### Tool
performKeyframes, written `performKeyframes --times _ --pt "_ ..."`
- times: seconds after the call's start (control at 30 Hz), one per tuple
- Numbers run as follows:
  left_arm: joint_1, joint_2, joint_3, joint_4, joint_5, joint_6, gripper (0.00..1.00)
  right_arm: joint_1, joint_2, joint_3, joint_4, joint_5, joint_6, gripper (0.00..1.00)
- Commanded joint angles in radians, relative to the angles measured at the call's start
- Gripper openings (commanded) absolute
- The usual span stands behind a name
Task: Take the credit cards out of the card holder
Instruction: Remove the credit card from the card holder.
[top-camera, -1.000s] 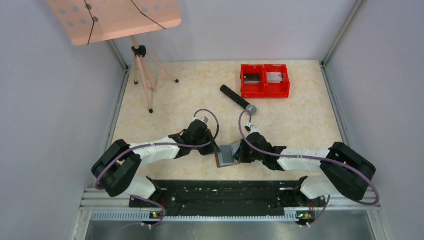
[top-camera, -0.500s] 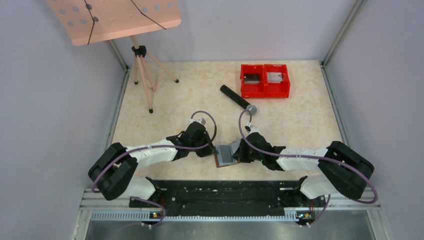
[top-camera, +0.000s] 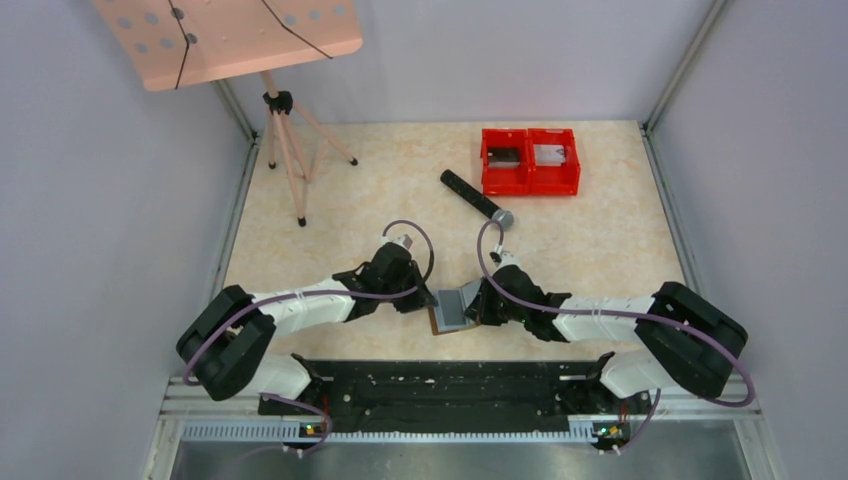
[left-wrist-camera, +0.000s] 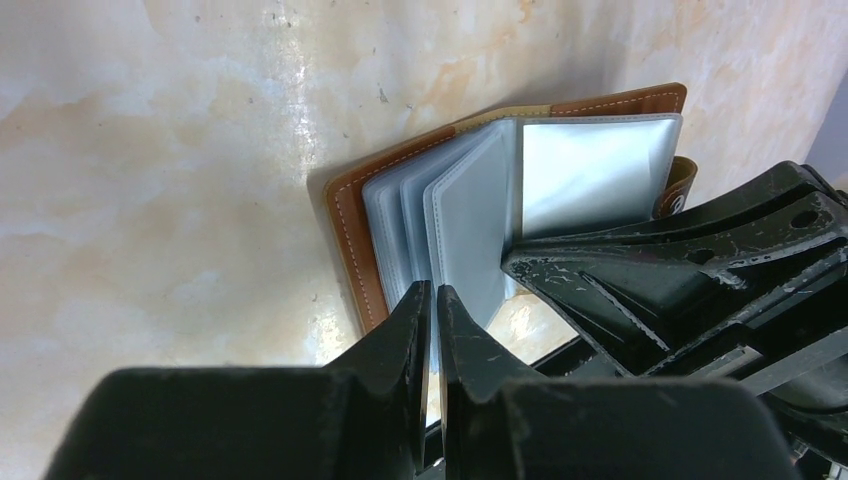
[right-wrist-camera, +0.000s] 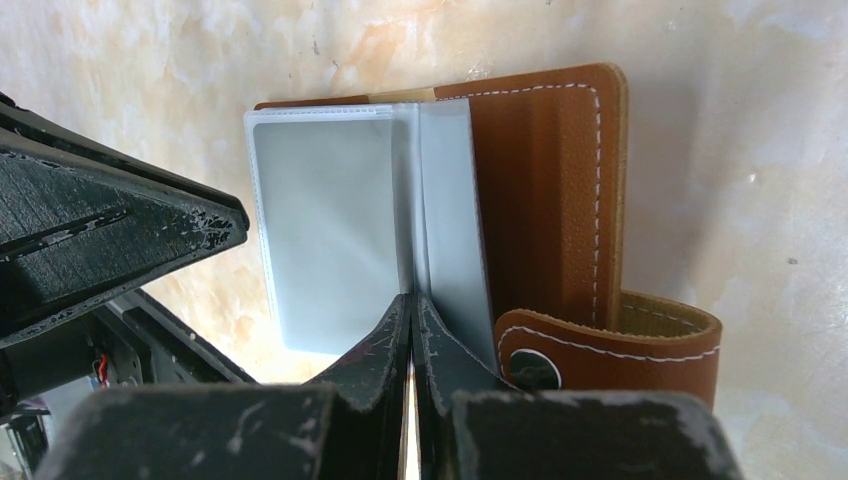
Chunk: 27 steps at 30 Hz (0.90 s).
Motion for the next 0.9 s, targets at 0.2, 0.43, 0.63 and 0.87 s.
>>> performKeyframes --times 0.2,0.43,0.63,0.87 --pt "-0.007 0.014 -0.014 0.061 0.009 0.007 0.12 -0.007 -0.004 -0.026 -0.023 0.011 -0.001 0.0" --pt "-0.008 0.029 -0.016 0.07 0.01 0.009 0.12 -0.007 -0.008 -0.026 -0.023 0.011 -0.002 0.0" --pt "-0.008 0.046 -0.016 0.083 0.017 0.008 0.12 -0.006 -0.005 -0.025 -0.017 0.005 0.0 0.0" --pt "-0.008 0.059 -0.008 0.09 0.026 0.009 0.12 -0.007 -0.002 -0.024 -0.007 0.002 -0.007 0.0"
